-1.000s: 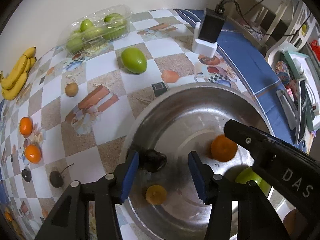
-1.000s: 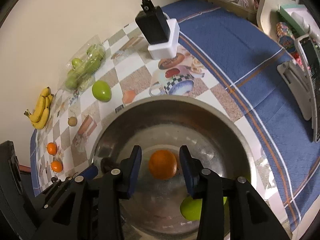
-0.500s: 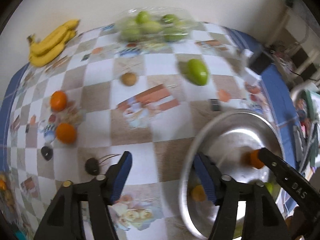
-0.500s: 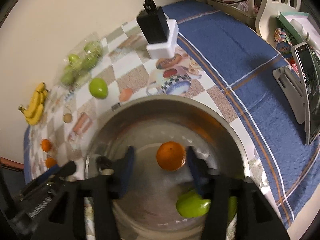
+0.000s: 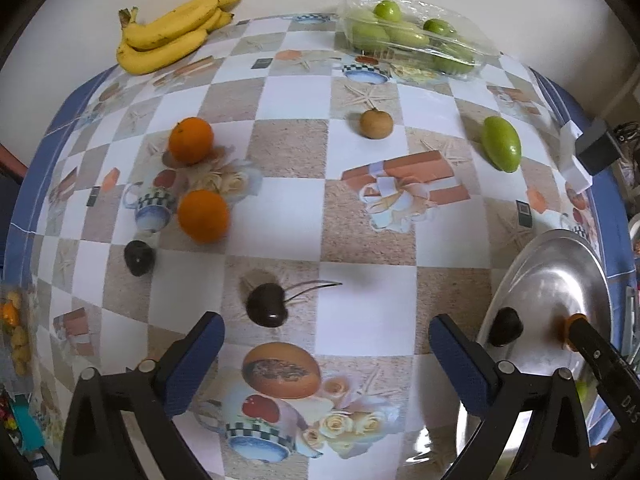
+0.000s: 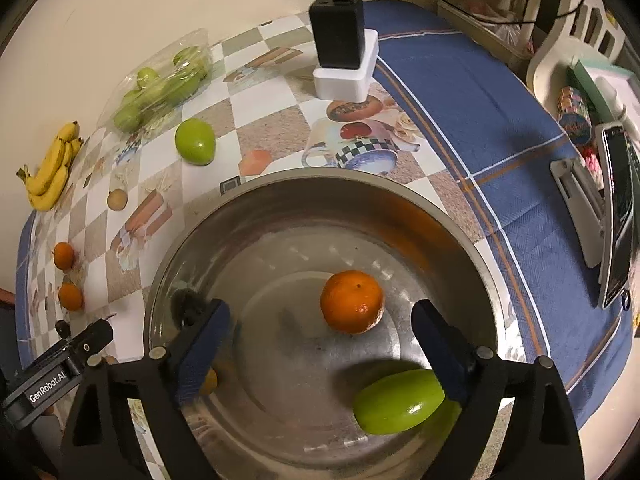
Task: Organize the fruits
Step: 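Withdraw both tools from the bowl toward the green mango and small brown fruit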
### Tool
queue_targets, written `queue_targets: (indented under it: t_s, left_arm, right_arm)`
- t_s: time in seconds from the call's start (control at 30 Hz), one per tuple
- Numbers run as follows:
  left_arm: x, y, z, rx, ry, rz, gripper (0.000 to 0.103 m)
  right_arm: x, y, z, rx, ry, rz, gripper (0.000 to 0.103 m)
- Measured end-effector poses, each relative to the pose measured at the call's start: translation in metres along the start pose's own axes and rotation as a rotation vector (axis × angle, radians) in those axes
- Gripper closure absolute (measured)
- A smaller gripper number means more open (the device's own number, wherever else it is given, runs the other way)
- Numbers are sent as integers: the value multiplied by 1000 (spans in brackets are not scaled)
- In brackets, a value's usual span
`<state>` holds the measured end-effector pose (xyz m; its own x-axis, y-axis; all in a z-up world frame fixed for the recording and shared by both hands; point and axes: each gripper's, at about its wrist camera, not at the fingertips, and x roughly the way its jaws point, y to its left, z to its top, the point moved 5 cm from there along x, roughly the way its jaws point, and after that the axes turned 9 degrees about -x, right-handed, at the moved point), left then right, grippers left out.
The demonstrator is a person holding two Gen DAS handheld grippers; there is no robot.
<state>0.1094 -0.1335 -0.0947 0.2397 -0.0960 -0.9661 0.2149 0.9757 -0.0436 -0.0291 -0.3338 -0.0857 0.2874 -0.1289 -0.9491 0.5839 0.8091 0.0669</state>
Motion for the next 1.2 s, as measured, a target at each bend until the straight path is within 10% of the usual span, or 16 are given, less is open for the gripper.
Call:
queue_targets:
  t_s: [1.2]
  left_arm:
    - [-25, 66, 40, -56, -132, -7, 0]
  right_arm:
    - [-12, 83, 0, -157, -77, 161, 0]
